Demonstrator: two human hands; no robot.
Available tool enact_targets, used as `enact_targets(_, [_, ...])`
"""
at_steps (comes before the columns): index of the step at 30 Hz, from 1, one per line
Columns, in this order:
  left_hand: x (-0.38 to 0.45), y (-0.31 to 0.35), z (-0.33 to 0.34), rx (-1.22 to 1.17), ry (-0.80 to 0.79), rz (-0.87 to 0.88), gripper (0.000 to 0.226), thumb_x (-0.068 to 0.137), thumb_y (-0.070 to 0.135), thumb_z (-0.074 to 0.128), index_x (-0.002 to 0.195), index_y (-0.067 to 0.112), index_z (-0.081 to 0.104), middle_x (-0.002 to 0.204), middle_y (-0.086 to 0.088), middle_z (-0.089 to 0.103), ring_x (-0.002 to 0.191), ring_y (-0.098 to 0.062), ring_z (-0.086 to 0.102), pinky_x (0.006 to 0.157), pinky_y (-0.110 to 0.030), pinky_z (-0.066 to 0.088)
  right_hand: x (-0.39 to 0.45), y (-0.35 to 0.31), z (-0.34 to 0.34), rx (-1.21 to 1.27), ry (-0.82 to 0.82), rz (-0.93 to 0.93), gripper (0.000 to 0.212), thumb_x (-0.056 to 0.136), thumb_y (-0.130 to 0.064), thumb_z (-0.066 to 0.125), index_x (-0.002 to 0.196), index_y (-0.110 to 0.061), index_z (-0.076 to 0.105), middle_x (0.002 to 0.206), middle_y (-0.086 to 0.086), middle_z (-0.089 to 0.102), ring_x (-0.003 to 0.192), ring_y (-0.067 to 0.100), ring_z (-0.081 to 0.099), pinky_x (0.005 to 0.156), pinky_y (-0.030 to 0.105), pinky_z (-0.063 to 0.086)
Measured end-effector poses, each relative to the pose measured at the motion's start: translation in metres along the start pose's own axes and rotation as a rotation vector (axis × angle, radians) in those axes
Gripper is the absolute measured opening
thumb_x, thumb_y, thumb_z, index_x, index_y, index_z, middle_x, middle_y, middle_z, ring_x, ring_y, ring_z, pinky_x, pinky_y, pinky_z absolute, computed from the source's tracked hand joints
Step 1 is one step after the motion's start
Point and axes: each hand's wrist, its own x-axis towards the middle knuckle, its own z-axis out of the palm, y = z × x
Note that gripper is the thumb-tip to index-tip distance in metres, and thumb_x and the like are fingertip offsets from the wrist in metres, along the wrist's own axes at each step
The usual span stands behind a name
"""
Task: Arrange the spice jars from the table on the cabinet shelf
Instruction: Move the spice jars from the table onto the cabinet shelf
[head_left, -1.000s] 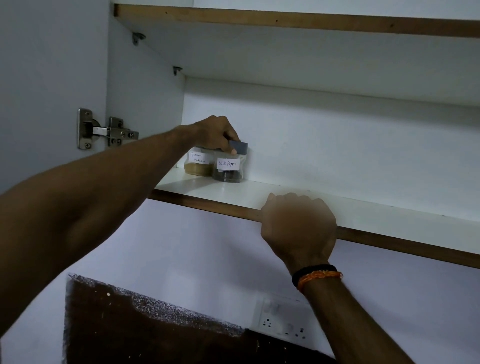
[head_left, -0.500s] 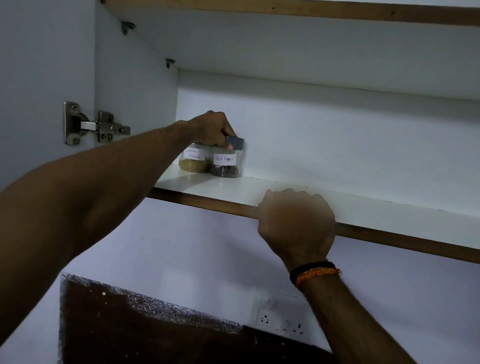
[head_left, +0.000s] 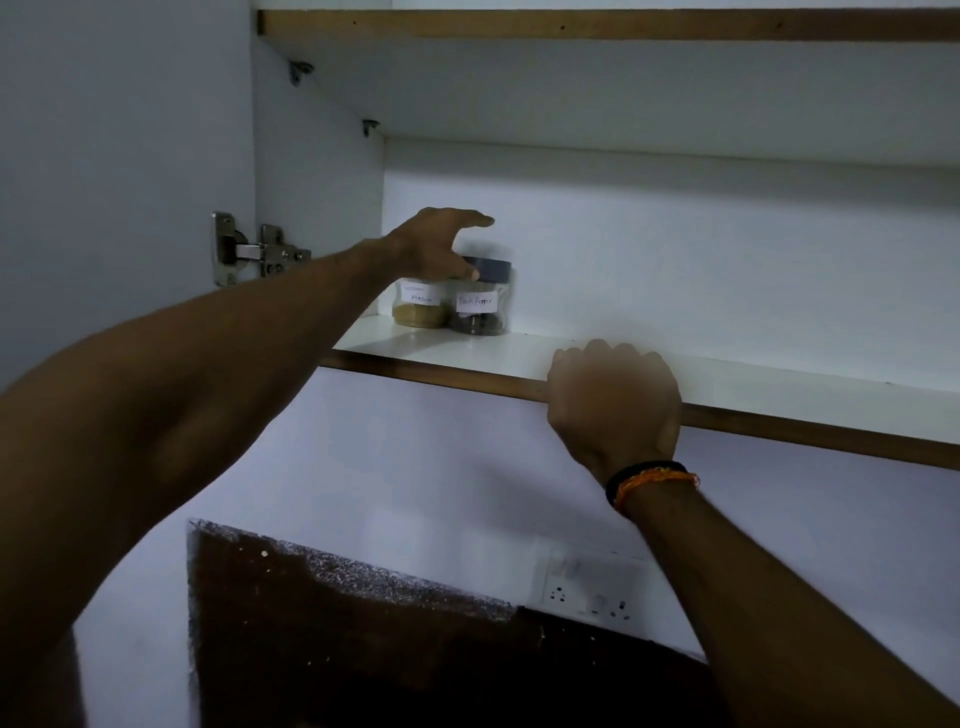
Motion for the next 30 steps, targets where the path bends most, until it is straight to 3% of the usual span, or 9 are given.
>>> enact_targets(2, [-0.014, 0.003, -0.009, 0.025, -0.026, 0.007, 0.074, 0.088, 0.026, 0.074, 0.152, 0.02, 0.038, 0.16, -0.005, 0.036, 0.148, -0.027, 0.03, 0.121, -0.045, 0.021, 0.001, 0.001, -0.005, -0.029, -0.11, -0.056, 0.045, 0.099, -0.014, 0.018, 0.07, -0.012, 0.053, 0.064, 0.009, 0.052, 0.058, 0.027, 0.037, 0.057, 0.036, 0.029])
enact_targets(5, [-0.039, 0.012, -0.017, 0.033, -0.07, 0.0, 0.072, 0.088, 0.024, 0.074, 0.151, 0.017, 0.04, 0.157, -0.006, 0.041, 0.145, -0.027, 0.035, 0.118, -0.041, 0.026, 0.002, 0.003, -0.015, -0.01, -0.212, -0.055, 0.042, 0.101, -0.018, 0.025, 0.075, -0.011, 0.057, 0.069, 0.011, 0.058, 0.061, 0.032, 0.05, 0.058, 0.037, 0.036])
enact_targets(9, [-0.078, 0.028, -0.021, -0.068, -0.121, -0.024, 0.062, 0.087, 0.027, 0.074, 0.143, 0.014, 0.051, 0.143, -0.006, 0.056, 0.128, -0.028, 0.051, 0.103, -0.038, 0.042, 0.007, 0.004, -0.023, 0.014, -0.4, -0.04, 0.057, 0.104, -0.036, 0.013, 0.089, -0.014, 0.063, 0.087, 0.01, 0.065, 0.079, 0.033, 0.058, 0.069, 0.04, 0.038])
enact_targets(13, [-0.123, 0.051, -0.016, -0.284, -0.105, -0.069, 0.064, 0.089, 0.028, 0.074, 0.145, 0.013, 0.048, 0.147, -0.003, 0.053, 0.133, -0.019, 0.051, 0.099, -0.024, 0.039, 0.007, 0.006, -0.027, 0.042, -0.428, -0.034, 0.062, 0.104, -0.045, 0.014, 0.089, -0.016, 0.066, 0.089, 0.008, 0.069, 0.081, 0.031, 0.061, 0.073, 0.039, 0.038])
enact_targets(17, [-0.178, 0.079, -0.001, -0.385, 0.045, -0.025, 0.054, 0.089, 0.028, 0.074, 0.139, 0.017, 0.057, 0.142, 0.001, 0.058, 0.129, -0.011, 0.053, 0.101, -0.021, 0.039, -0.004, 0.004, -0.031, 0.074, -0.423, -0.016, 0.059, 0.106, -0.043, 0.016, 0.088, -0.015, 0.065, 0.086, 0.006, 0.069, 0.074, 0.029, 0.059, 0.072, 0.038, 0.031])
enact_targets(19, [-0.208, 0.089, 0.012, -0.411, 0.141, 0.004, 0.052, 0.088, 0.027, 0.075, 0.137, 0.018, 0.059, 0.141, 0.003, 0.059, 0.128, -0.007, 0.051, 0.103, -0.018, 0.037, -0.014, 0.001, -0.035, 0.106, -0.411, 0.012, 0.051, 0.105, -0.04, 0.021, 0.096, -0.012, 0.063, 0.091, 0.008, 0.067, 0.08, 0.03, 0.058, 0.076, 0.04, 0.032])
enact_targets(22, [-0.253, 0.099, 0.038, -0.4, 0.197, 0.01, 0.054, 0.09, 0.028, 0.073, 0.14, 0.015, 0.056, 0.141, 0.001, 0.058, 0.129, -0.011, 0.051, 0.107, -0.023, 0.038, -0.035, -0.003, -0.042, 0.125, -0.393, 0.017, 0.04, 0.101, -0.036, 0.033, 0.12, -0.008, 0.055, 0.112, 0.011, 0.061, 0.102, 0.032, 0.054, 0.097, 0.047, 0.033])
enact_targets(25, [-0.291, 0.102, 0.066, -0.395, 0.11, -0.043, 0.056, 0.091, 0.029, 0.071, 0.142, 0.017, 0.052, 0.147, 0.0, 0.053, 0.136, -0.016, 0.047, 0.114, -0.033, 0.036, -0.049, -0.009, -0.053, 0.135, -0.4, 0.037, 0.059, 0.092, -0.033, 0.051, 0.143, -0.005, 0.039, 0.138, 0.015, 0.049, 0.129, 0.035, 0.043, 0.116, 0.054, 0.022])
enact_targets(30, [-0.346, 0.105, 0.111, -0.455, -0.222, -0.213, 0.06, 0.088, 0.028, 0.075, 0.143, 0.02, 0.052, 0.148, 0.0, 0.052, 0.135, -0.02, 0.049, 0.111, -0.038, 0.042, -0.083, -0.027, -0.069, 0.265, -0.44, 0.082, 0.075, 0.084, -0.022, 0.056, 0.152, -0.005, 0.029, 0.162, 0.02, 0.017, 0.15, 0.037, 0.017, 0.119, 0.055, 0.019])
